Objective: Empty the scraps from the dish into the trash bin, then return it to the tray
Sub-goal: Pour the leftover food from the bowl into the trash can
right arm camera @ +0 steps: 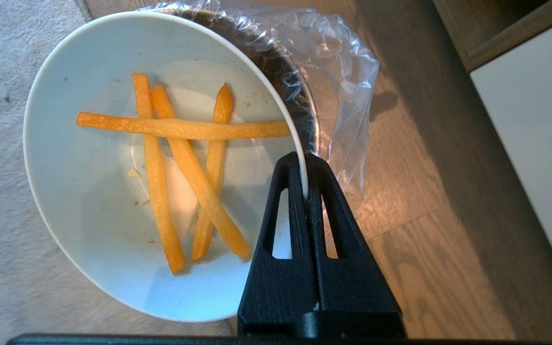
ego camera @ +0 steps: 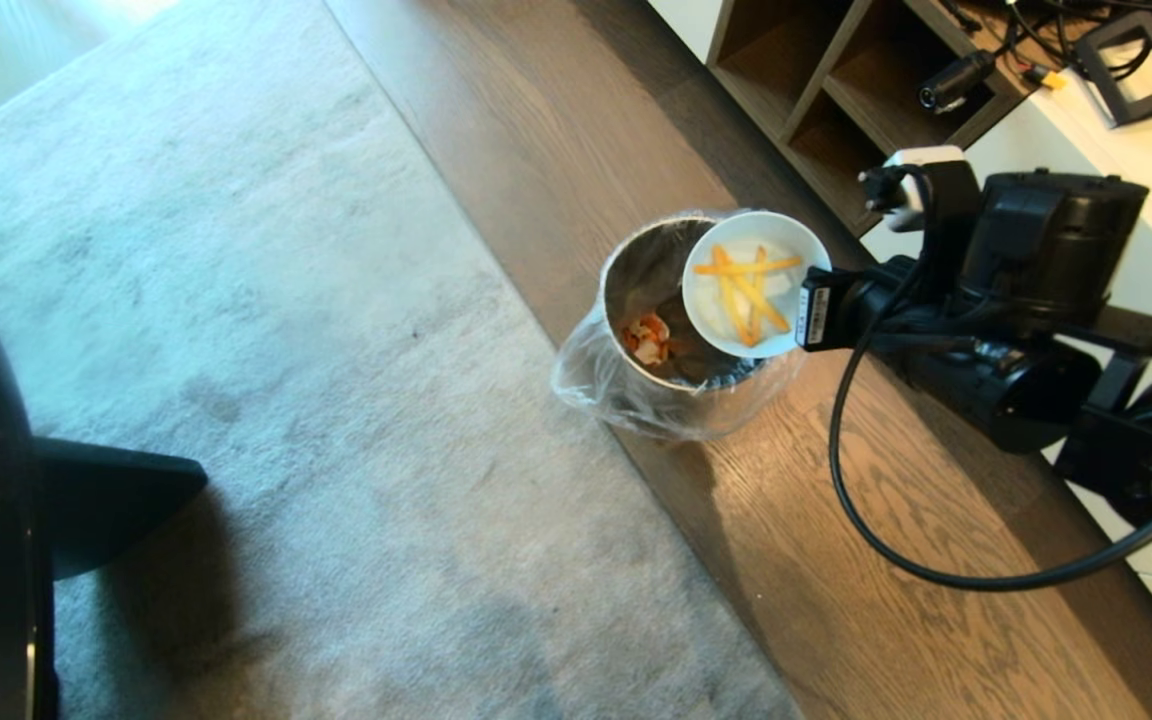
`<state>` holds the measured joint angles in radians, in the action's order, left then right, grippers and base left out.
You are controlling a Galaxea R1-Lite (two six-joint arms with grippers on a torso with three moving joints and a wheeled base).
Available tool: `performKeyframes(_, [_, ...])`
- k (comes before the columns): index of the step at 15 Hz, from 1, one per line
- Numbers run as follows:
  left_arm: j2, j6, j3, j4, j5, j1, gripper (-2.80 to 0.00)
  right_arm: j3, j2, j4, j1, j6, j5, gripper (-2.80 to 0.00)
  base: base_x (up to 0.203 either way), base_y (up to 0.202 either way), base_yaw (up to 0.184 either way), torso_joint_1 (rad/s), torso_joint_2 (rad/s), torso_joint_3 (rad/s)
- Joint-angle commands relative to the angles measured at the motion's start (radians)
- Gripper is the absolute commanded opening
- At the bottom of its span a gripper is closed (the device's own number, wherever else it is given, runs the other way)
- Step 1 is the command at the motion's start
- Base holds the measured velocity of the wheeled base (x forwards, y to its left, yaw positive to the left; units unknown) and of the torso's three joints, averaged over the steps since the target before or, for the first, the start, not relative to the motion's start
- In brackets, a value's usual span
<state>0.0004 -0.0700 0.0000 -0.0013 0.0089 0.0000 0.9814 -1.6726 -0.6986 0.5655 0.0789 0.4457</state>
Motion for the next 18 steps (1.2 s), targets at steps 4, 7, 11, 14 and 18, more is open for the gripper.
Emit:
performKeyframes(4, [0.0, 0.0, 0.0, 0.0, 0.0, 0.0, -2.8, -0.092, -0.122, -0.372, -0.001, 0.242, -0.019, -2.8, 0.0, 0.0, 0.0, 0.0, 0.0, 0.0])
performKeyframes(7, [0.0, -0.001, 0.0, 0.0, 0.0, 0.0, -2.8, -0.086, -0.158, -0.469, -0.03, 0.356, -0.109, -2.8, 0.0, 0.0, 0.0, 0.0, 0.0, 0.0])
performKeyframes(11, [0.0, -0.001, 0.0, 0.0, 0.0, 0.0, -2.8, -0.086, -0.186, -0.588, -0.095, 0.541, -0.205, -2.8, 0.0, 0.0, 0.0, 0.0, 0.0, 0.0])
performKeyframes(14, [0.0, -0.001, 0.0, 0.0, 0.0, 0.0, -2.8, -0.072, -0.206, -0.655, -0.122, 0.664, -0.264, -2.8, 0.0, 0.0, 0.0, 0.0, 0.0, 0.0])
performKeyframes(18, [0.0, -0.001, 0.0, 0.0, 0.0, 0.0, -2.8, -0.04, -0.225, -0.723, -0.12, 0.787, -0.294, -2.8, 0.0, 0.0, 0.0, 0.0, 0.0, 0.0])
